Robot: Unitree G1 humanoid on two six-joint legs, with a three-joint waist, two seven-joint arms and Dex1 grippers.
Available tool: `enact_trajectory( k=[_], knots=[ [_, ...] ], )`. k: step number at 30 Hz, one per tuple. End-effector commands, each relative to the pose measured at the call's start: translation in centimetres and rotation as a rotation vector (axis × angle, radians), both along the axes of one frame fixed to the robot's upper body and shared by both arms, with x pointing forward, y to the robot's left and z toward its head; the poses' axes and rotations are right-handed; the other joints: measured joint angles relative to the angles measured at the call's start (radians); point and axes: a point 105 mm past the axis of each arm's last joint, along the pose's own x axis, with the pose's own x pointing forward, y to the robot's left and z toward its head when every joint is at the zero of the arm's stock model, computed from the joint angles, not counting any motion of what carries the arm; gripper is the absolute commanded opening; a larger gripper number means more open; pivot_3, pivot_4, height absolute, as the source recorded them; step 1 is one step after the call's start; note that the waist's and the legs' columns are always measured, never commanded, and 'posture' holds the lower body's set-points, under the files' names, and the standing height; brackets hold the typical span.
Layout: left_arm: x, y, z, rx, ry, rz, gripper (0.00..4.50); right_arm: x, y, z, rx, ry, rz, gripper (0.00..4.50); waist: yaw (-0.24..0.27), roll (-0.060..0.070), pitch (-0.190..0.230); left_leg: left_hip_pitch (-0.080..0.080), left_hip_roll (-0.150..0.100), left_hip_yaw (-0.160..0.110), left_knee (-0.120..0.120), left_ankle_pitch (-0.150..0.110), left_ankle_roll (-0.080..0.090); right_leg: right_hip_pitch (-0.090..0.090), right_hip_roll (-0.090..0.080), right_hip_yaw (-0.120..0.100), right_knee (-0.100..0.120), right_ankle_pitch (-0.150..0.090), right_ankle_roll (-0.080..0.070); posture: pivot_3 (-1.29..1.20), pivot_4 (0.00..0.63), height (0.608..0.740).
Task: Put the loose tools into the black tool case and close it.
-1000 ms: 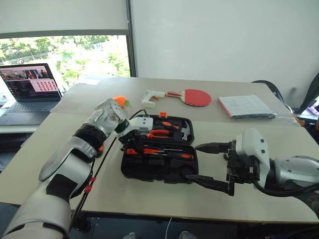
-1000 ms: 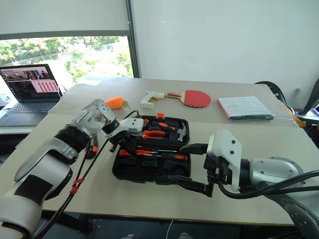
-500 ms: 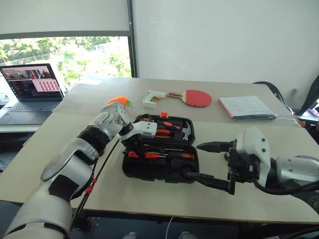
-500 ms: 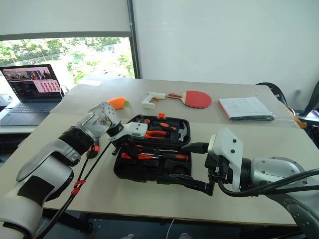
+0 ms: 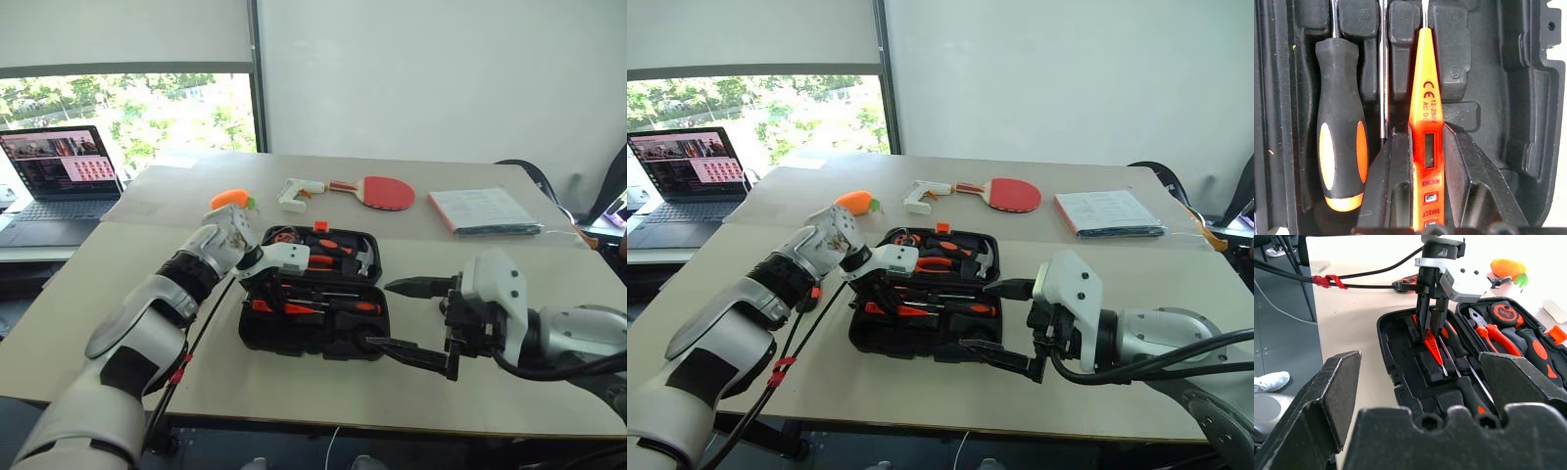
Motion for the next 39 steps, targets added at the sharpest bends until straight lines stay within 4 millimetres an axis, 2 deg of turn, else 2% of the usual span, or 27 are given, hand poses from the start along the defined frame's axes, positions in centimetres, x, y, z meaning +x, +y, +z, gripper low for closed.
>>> enact_trajectory(
  k=[1, 15, 16, 17, 21, 23, 24, 25, 30, 33, 39],
  knots=[
    [-0.3, -0.1, -0.7, -0.001, 0.026, -0.003, 0.45, 0.1, 0.1, 0.9, 0.003, -0.058, -0.004, 4.50, 0.000, 0.000, 0.000, 0.000, 0.000, 0.000, 0.000, 0.000, 0.000, 0.000, 0.000, 0.000, 0.000, 0.000, 0.000, 0.00, 0.150, 0.740],
    [-0.2, 1.0, -0.6, 0.015, 0.015, 0.020, 0.45, 0.4, 0.4, 1.1, 0.004, -0.072, 0.004, 4.50, -0.004, 0.000, 0.000, 0.000, 0.000, 0.000, 0.000, 0.000, 0.000, 0.000, 0.000, 0.000, 0.000, 0.000, 0.000, 0.00, 0.150, 0.740],
    [-0.2, 1.1, -0.6, 0.013, 0.015, 0.021, 1.44, 0.4, 0.4, 1.1, 0.004, -0.072, 0.005, 4.50, -0.004, 0.000, 0.000, 0.000, 0.000, 0.000, 0.000, 0.000, 0.000, 0.000, 0.000, 0.000, 0.000, 0.000, 0.000, 0.00, 0.150, 0.740],
    [-0.2, 1.0, -0.5, 0.008, 0.014, 0.024, 1.61, 0.5, 0.4, 1.1, 0.005, -0.072, 0.006, 4.50, -0.004, 0.000, 0.000, 0.001, 0.000, 0.000, 0.000, 0.000, 0.000, 0.000, 0.000, 0.000, 0.000, 0.000, 0.000, 0.00, 0.150, 0.740],
    [-0.3, 1.1, 0.9, -0.033, 0.002, 0.036, 3.05, 0.5, 0.5, 1.1, 0.005, -0.070, 0.011, 4.50, -0.002, 0.000, 0.000, 0.001, 0.000, 0.000, 0.001, 0.000, 0.000, 0.000, 0.000, 0.000, 0.001, 0.000, 0.000, 0.00, 0.150, 0.740],
    [-0.4, 1.2, 2.3, -0.074, -0.005, 0.052, 3.54, 0.4, 0.6, 1.0, 0.003, -0.066, 0.015, 4.50, -0.002, 0.000, 0.000, 0.001, 0.000, 0.000, 0.001, 0.000, 0.000, 0.000, 0.000, 0.000, 0.001, 0.000, 0.000, 0.00, 0.150, 0.740],
    [-0.6, 1.4, 3.1, -0.095, -0.004, 0.057, 4.01, 0.4, 0.6, 0.9, 0.003, -0.064, 0.015, 4.50, -0.003, 0.000, 0.000, 0.001, 0.000, 0.000, 0.001, 0.000, 0.000, 0.000, 0.000, 0.000, 0.002, 0.000, 0.000, 0.00, 0.150, 0.740],
    [-1.0, 1.6, 4.0, -0.117, -0.002, 0.058, 4.26, 0.4, 0.5, 0.8, 0.003, -0.061, 0.014, 4.50, -0.003, 0.000, 0.000, 0.001, 0.001, -0.001, 0.001, 0.000, 0.000, 0.000, 0.000, 0.000, 0.002, 0.000, 0.000, 0.00, 0.150, 0.740],
    [-2.0, 2.8, 6.5, -0.156, -0.017, 0.053, 4.26, 0.5, 0.5, 0.7, 0.005, -0.054, 0.012, 4.50, -0.002, 0.000, 0.000, 0.000, 0.001, -0.003, 0.001, 0.000, 0.000, 0.000, 0.000, 0.000, 0.001, 0.000, 0.000, 0.00, 0.150, 0.740],
    [-1.5, 3.0, 6.5, -0.150, -0.049, 0.048, 3.53, 0.5, 0.6, 0.7, 0.009, -0.053, 0.015, 4.50, 0.005, 0.000, 0.000, 0.001, 0.000, -0.002, 0.001, 0.000, 0.000, 0.001, 0.000, 0.000, 0.001, 0.000, 0.000, 0.00, 0.150, 0.740],
    [-0.8, 2.4, 4.7, -0.130, -0.069, 0.015, 1.37, 0.7, 0.6, 0.6, 0.008, -0.052, 0.013, 4.50, 0.003, 0.000, 0.000, 0.001, 0.000, 0.000, 0.002, 0.000, 0.000, 0.001, 0.000, 0.000, 0.001, 0.000, 0.001, 0.00, 0.150, 0.740]
  ],
)
